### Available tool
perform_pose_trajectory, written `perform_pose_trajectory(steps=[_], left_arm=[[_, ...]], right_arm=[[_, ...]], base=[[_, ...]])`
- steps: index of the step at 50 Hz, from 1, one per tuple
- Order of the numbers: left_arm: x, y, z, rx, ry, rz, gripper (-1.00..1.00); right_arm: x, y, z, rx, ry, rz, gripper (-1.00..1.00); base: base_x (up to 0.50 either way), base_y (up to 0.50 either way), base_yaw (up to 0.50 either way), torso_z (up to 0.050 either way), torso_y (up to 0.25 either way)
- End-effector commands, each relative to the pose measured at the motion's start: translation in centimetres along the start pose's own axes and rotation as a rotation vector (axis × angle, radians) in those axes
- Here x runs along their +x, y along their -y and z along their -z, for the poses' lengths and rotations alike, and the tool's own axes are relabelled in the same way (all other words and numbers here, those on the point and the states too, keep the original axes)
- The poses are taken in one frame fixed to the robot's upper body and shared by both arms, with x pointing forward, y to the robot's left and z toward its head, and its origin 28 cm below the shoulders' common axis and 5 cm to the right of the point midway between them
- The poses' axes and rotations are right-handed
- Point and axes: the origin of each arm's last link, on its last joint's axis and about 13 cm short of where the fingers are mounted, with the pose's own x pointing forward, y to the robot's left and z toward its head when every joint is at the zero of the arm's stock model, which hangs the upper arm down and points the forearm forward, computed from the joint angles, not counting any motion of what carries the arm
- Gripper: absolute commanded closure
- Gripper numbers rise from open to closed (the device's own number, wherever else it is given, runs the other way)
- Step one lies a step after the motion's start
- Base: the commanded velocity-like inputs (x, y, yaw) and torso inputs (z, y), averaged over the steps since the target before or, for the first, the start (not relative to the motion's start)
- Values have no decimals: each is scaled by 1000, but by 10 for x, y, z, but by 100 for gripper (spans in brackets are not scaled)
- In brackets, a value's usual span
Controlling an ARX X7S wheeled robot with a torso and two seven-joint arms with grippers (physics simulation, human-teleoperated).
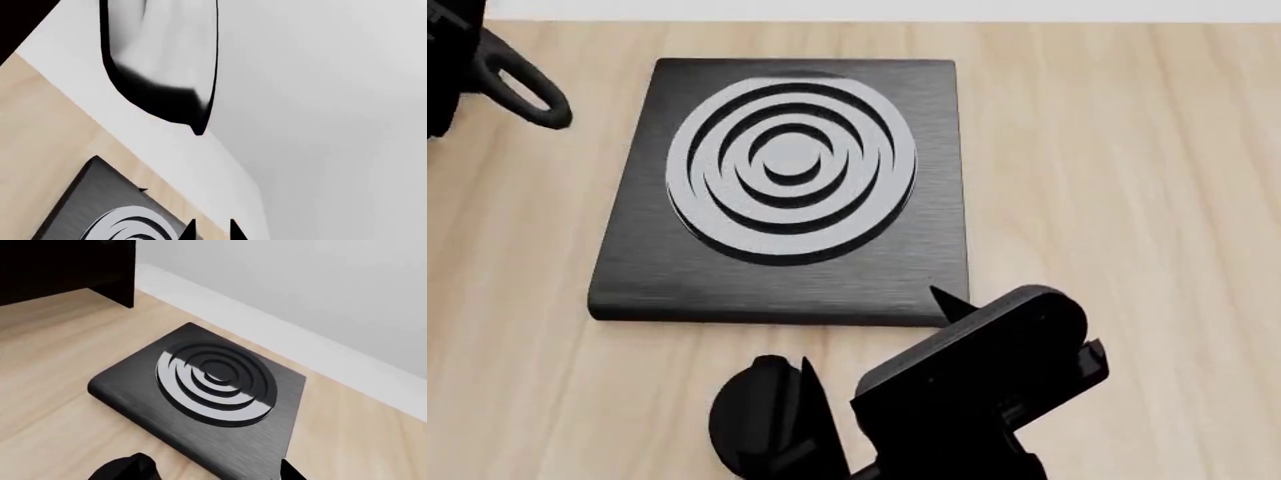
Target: Put the frying pan on the cabinet shelf.
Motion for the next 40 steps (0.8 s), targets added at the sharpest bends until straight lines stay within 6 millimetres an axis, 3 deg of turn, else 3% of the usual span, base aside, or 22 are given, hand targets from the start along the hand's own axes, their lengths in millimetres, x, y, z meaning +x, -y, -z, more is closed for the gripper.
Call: perform_pose_trajectory(steps=[1, 10, 26, 40], left_arm=[[-1, 0, -46, -175, 85, 31, 100], [-7, -19, -53, -284, 63, 11, 100], [-22, -42, -65, -308, 133, -12, 100], [-26, -61, -60, -344, 130, 24, 100]], right_arm=[[1, -1, 0, 5, 5, 1, -100], [3, -4, 1, 8, 5, -13, -100], [2, -6, 2, 26, 10, -26, -100], [-1, -5, 1, 21, 4, -22, -100]], base=[[0, 7, 0, 0, -11], [0, 2, -2, 0, -3], [0, 2, -1, 1, -3], [0, 2, -2, 1, -3]])
